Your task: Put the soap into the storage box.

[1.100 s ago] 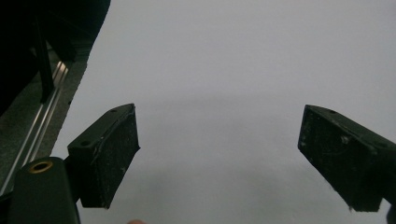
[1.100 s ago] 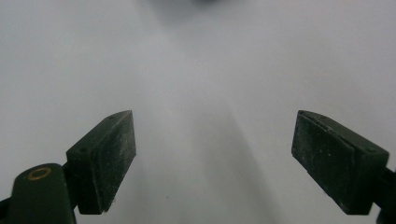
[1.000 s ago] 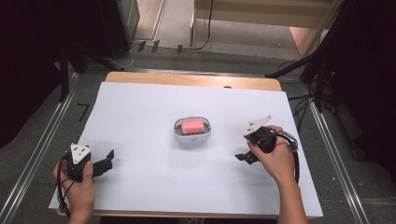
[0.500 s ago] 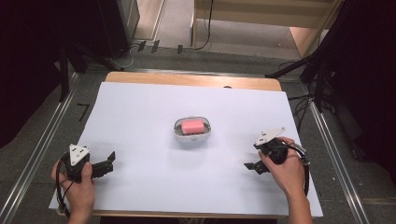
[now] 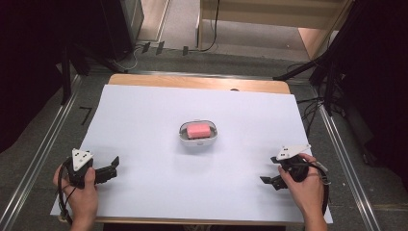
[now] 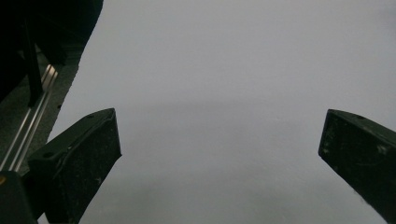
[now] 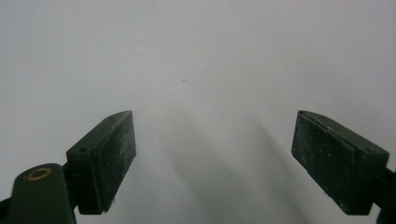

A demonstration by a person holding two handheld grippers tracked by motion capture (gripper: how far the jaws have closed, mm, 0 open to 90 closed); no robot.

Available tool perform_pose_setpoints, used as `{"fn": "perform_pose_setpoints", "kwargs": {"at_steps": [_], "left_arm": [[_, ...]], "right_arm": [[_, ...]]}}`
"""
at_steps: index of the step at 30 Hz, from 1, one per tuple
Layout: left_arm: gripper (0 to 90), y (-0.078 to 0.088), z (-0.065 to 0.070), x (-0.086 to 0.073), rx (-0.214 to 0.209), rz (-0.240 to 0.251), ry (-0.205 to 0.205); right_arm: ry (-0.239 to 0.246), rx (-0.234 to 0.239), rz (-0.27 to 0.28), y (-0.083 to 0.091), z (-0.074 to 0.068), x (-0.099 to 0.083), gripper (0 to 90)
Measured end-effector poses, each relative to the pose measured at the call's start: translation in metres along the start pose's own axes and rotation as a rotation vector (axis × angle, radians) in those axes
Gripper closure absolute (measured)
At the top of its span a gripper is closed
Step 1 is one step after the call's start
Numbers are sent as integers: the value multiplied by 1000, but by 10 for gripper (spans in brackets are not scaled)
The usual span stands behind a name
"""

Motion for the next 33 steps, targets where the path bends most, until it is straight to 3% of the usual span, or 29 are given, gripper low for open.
{"fn": "perform_pose_setpoints", "kwargs": {"at_steps": [11, 15, 28, 33], "left_arm": [[0, 0, 0, 0, 0, 0, -2], [0, 0, 1, 0, 0, 3, -1], [0, -1, 0, 0, 3, -9, -2], [0, -1, 0, 0, 0, -8, 1]], "right_arm": [[-30, -45, 88, 6, -3, -27, 143], [-51, -75, 158, 12, -5, -38, 144], [-122, -111, 313, 33, -7, -66, 144], [-140, -129, 408, 42, -6, -72, 144]]}}
Point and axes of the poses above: each handheld gripper's, and its own axes: y roughly backward along the jaws, x roughly out of its top, z roughly to its right, the point moved 7 cm from there along -y, roughly forward along the jaws, and after that the axes turned 12 degrees about x, right-handed, at the moved point
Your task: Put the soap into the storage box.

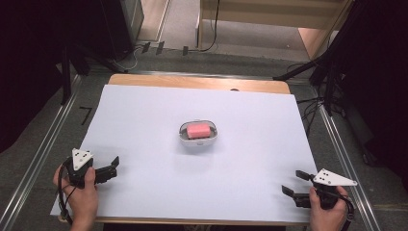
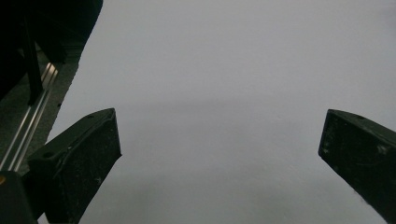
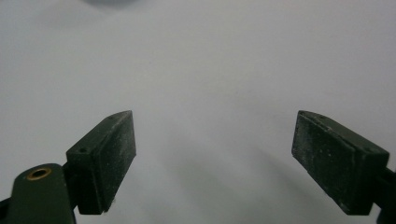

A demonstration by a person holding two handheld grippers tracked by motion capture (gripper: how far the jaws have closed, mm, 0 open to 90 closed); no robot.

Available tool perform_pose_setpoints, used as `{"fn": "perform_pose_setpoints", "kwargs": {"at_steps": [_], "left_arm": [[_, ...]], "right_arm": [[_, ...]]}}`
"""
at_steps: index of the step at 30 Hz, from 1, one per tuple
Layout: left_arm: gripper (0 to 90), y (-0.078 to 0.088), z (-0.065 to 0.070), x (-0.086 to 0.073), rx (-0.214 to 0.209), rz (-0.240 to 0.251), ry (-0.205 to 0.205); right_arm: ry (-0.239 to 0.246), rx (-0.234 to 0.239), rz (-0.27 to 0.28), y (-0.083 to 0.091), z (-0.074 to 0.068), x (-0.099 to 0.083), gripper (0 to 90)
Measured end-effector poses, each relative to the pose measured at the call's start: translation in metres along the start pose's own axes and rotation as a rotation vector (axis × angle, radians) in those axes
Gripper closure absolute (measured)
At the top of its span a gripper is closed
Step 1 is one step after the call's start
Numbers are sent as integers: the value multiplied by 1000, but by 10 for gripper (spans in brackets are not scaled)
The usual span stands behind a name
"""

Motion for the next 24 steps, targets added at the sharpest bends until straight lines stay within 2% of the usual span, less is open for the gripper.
{"fn": "perform_pose_setpoints", "kwargs": {"at_steps": [5, 12, 17, 20, 24], "left_arm": [[0, 0, 0, 0, -3, -3, 1], [0, -1, -1, 0, -4, -4, 15], [0, -1, 0, 0, 2, -1, -1], [0, -1, 1, 0, 6, -2, -4], [0, -1, 1, 0, 2, -6, -3]], "right_arm": [[-19, 0, 89, 7, 1, 2, 144], [-53, -44, 181, 14, 4, 2, 146], [-50, -46, 165, 13, 4, 1, 165], [-50, -48, 173, 13, 4, 1, 163], [-49, -98, 198, 16, 5, 3, 146]]}}
Point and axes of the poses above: each handheld gripper's, and its own axes: y roughly backward along the jaws, x roughly out of its top, z roughly to its right, the point moved 7 cm from there along -y, roughly forward along the jaws, and after that the axes turned 12 degrees about x, right-handed, at the moved point
